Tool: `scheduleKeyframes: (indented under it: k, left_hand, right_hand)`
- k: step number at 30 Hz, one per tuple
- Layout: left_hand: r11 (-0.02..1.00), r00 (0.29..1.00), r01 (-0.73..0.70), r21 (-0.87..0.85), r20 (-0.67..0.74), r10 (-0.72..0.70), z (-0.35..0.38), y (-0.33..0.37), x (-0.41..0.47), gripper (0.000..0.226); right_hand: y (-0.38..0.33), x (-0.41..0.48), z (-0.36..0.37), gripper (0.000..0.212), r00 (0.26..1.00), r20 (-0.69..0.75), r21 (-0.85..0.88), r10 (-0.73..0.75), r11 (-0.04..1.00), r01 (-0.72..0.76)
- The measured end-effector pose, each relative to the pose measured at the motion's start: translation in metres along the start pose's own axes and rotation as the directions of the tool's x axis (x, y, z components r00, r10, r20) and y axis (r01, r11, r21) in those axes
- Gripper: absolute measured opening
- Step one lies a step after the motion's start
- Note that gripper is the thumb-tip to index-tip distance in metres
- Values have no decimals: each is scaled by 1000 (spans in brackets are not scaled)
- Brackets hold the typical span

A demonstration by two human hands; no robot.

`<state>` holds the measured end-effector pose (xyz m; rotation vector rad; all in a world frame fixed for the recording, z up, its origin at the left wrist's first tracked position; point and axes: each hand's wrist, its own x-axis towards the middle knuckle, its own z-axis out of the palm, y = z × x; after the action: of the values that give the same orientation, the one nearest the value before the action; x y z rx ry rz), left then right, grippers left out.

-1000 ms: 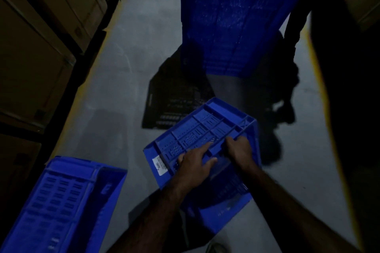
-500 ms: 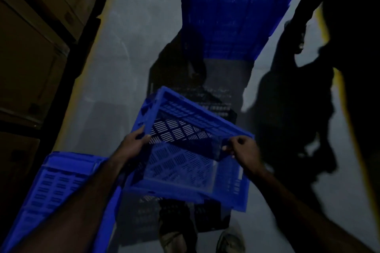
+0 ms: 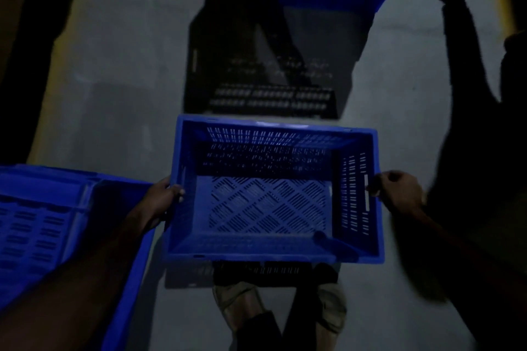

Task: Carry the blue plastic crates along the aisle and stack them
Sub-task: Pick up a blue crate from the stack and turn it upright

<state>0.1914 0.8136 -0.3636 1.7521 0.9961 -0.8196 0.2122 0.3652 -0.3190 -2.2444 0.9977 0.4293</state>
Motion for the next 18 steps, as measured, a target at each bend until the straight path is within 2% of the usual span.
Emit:
scheduleKeyframes:
  k: [3,5,7,9,12,16,18]
  left_hand:
    - [999,1000,24,-26,1,-24,6,-10,8,32]
    - [999,1000,7,-54,-11,-7,9,-15,13,35]
    - [994,1000,-10,-105,-31,6,10,-21,16,34]
    - [989,999,-23,-144,-30,19,11,-23,17,31]
    - [982,999,-27,-188,-32,21,16,-20,20,31]
    - [987,996,-14,-162,-88,0,28,-13,15,39]
    - [984,993,9,-181,-113,-29,27,-11,9,43]
  right_hand:
    - [13,13,8,22,994,-111,-37,-3,999,-1]
    - [22,21,14,28,991,-135,-92,-7,996,-6]
    - [26,27,22,41,997,-72,-139,37,989,-47]
    - [31,31,31,51,993,52,-103,106,990,-100]
    - [38,39,39,42,979,118,-6,168,986,-169]
    - [45,43,39,32,951,205,80,230,965,-250]
    - [47,40,32,37,949,202,73,242,962,-261]
